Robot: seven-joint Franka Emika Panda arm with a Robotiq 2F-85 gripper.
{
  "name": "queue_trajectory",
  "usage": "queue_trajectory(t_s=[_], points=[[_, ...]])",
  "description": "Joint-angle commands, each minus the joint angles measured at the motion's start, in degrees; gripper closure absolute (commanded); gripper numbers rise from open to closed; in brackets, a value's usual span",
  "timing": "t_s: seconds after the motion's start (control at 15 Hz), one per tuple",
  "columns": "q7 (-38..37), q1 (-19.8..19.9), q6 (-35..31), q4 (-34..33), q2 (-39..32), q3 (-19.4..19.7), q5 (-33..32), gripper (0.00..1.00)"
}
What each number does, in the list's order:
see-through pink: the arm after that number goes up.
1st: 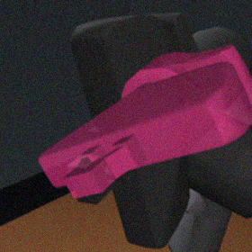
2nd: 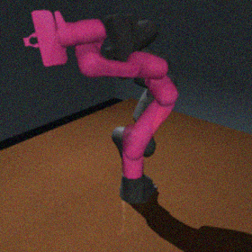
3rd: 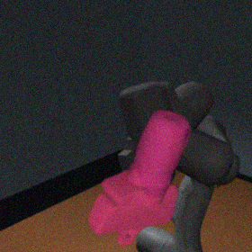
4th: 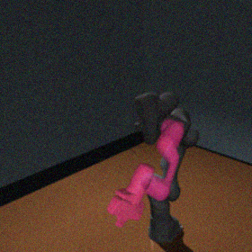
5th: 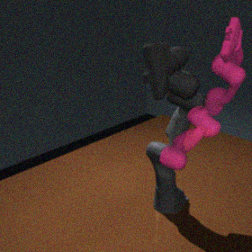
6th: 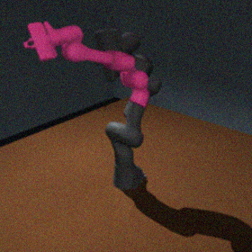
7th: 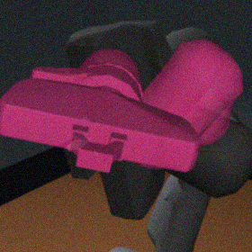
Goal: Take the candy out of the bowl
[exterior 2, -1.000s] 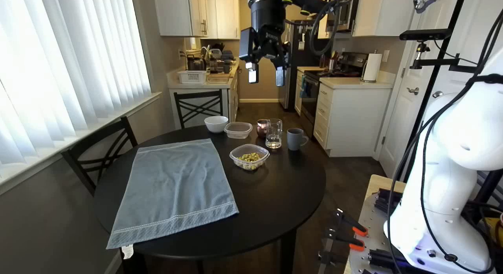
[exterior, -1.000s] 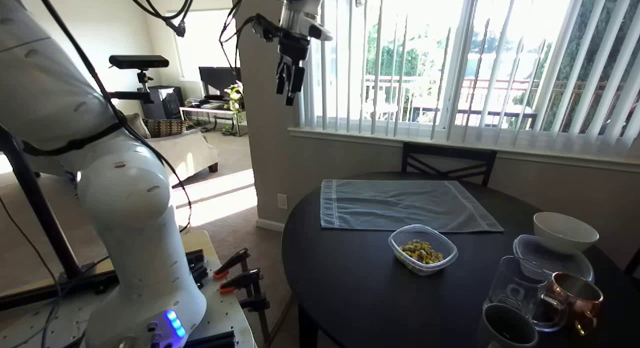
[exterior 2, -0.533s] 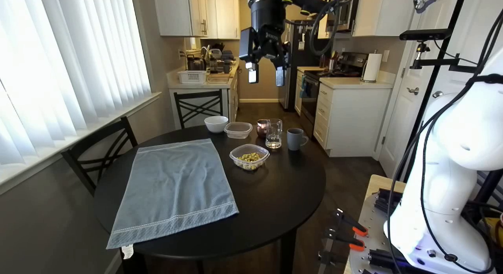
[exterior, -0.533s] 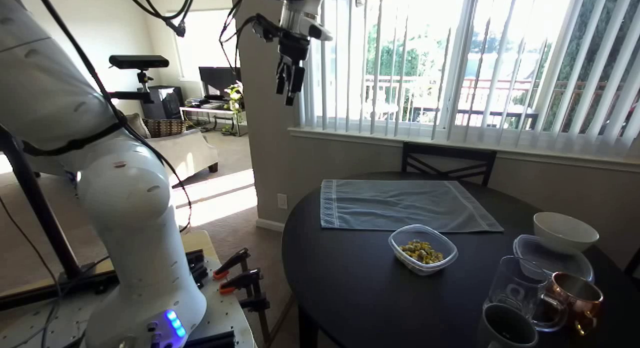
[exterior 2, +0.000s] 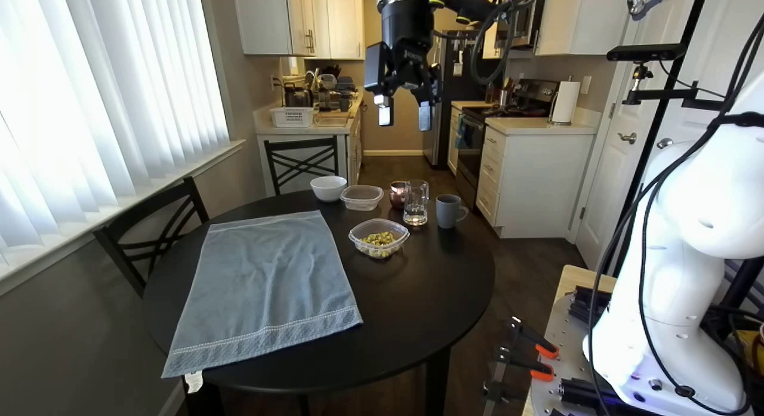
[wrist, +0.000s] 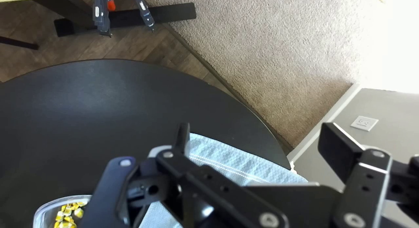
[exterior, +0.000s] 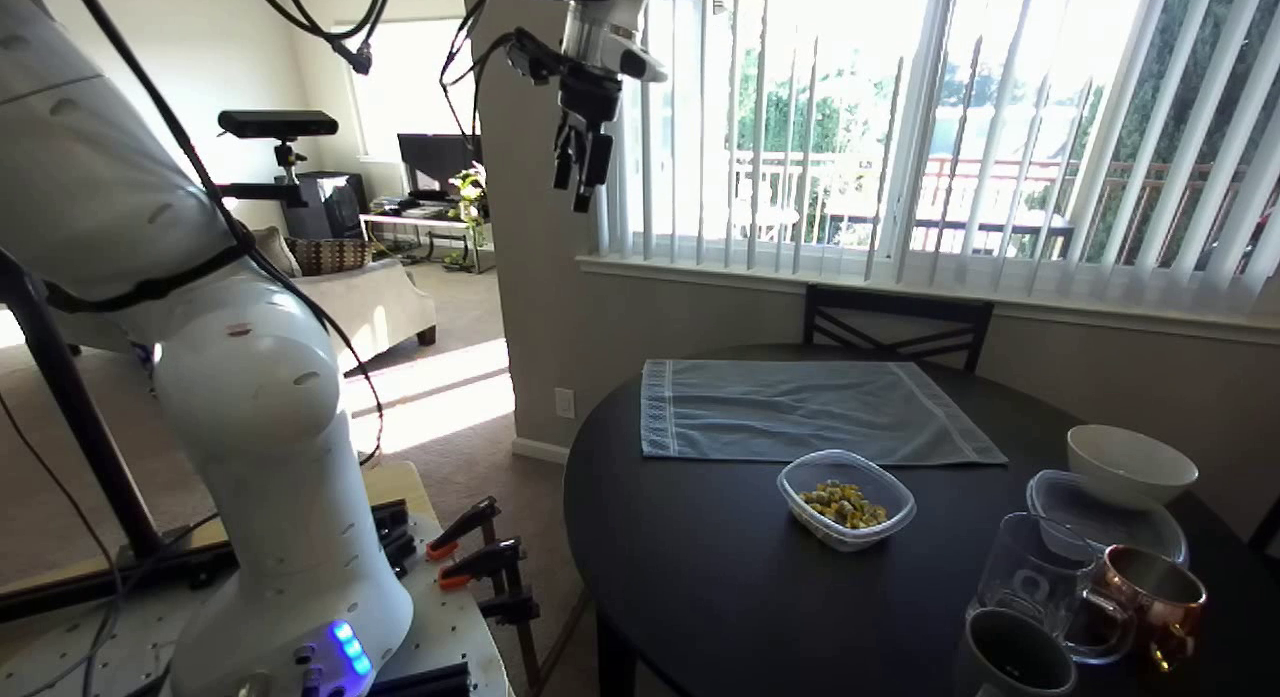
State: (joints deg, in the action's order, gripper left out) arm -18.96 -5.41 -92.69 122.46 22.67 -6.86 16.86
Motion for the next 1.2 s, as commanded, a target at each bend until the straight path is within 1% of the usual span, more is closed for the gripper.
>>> queue_trajectory(t_s=[0.0,0.2,0.33,0.47,0.6,0.8,0.93,1.0,1.13], points=[[10.24,1.46,1.35,-3.62,-4.58,2.87,-2.69,0.0],[19.36,3.1,0.82,-6.33,-9.64,6.43,-6.18,0.0],[24.88,3.96,0.29,-8.21,-13.5,8.49,-6.63,0.0],[30.06,4.51,-0.2,-10.47,-17.93,9.72,-6.28,0.0],[33.8,4.89,-0.13,-12.88,-22.15,10.0,-6.02,0.0],[37.26,5.43,0.23,-16.5,-27.59,9.57,-5.85,0.0],[38.85,5.8,0.59,-17.99,-29.58,9.25,-5.52,0.0],[35.9,5.62,-0.31,-15.69,-27.65,9.11,-6.06,0.0],[36.09,5.67,-0.31,-16.33,-28.92,9.0,-6.08,0.0]])
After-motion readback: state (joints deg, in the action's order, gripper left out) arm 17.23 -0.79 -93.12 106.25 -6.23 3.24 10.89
